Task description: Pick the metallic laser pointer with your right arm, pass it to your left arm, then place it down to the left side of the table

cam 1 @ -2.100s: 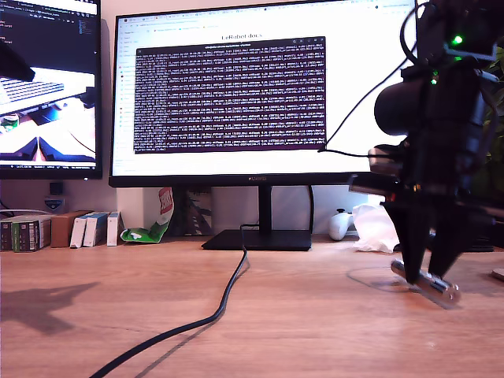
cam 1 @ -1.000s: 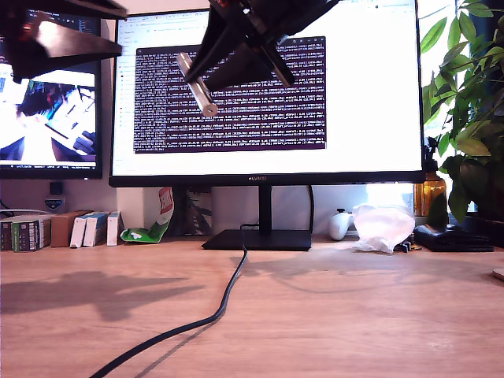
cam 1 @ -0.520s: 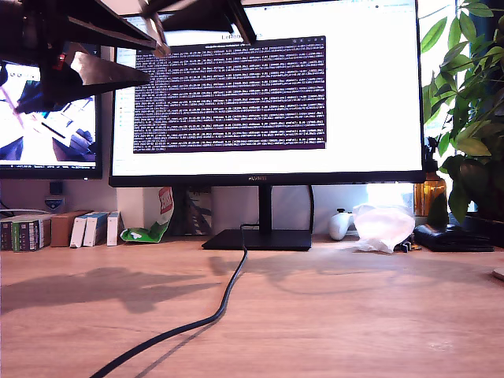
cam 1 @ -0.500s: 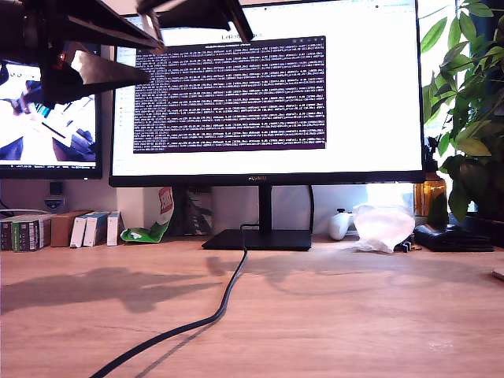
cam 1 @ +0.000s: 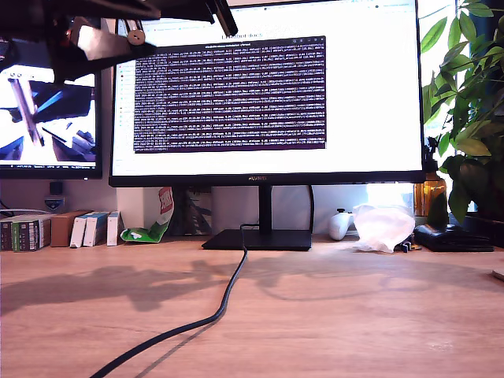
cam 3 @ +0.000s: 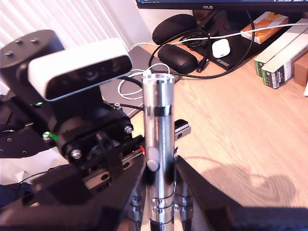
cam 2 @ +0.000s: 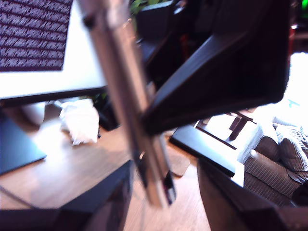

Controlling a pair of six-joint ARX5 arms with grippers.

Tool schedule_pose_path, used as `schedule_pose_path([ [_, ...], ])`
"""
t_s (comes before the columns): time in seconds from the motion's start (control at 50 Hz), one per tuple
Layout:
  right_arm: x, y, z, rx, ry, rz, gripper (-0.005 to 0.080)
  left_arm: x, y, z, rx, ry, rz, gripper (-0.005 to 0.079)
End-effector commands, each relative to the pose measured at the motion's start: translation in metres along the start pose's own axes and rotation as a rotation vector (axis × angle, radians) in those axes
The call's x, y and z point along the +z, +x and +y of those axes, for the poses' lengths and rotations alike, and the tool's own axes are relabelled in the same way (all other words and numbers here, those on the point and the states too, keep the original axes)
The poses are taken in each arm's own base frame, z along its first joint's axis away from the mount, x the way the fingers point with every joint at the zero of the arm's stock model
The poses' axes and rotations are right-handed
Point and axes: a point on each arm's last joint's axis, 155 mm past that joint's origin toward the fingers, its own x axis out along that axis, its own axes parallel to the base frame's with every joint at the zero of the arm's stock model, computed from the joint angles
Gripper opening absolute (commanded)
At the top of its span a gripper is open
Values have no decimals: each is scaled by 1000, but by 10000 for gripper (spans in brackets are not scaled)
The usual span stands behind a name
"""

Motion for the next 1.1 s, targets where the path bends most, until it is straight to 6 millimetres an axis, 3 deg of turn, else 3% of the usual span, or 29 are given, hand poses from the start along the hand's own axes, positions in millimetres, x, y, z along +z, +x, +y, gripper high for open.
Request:
schedule_pose_path([
  [0.0,8,-3,15,29,-32,-18,-12,3,2,0,-5,9,-5,381],
  [0.44,5,-1,25,68,-31,-6,-12,3,2,1,0,11,-6,89],
  [0.54,5,-1,25,68,-31,-6,-11,3,2,1,1,31,-6,-28],
  [0.72,7,-1,25,66,-39,-15,14,3,2,1,1,53,-4,-20],
  [0.94,17,-1,25,68,-79,-52,235,3,2,1,2,88,-4,-20],
  [1.08,19,-2,27,68,-84,-55,252,3,2,1,3,109,-5,-20],
])
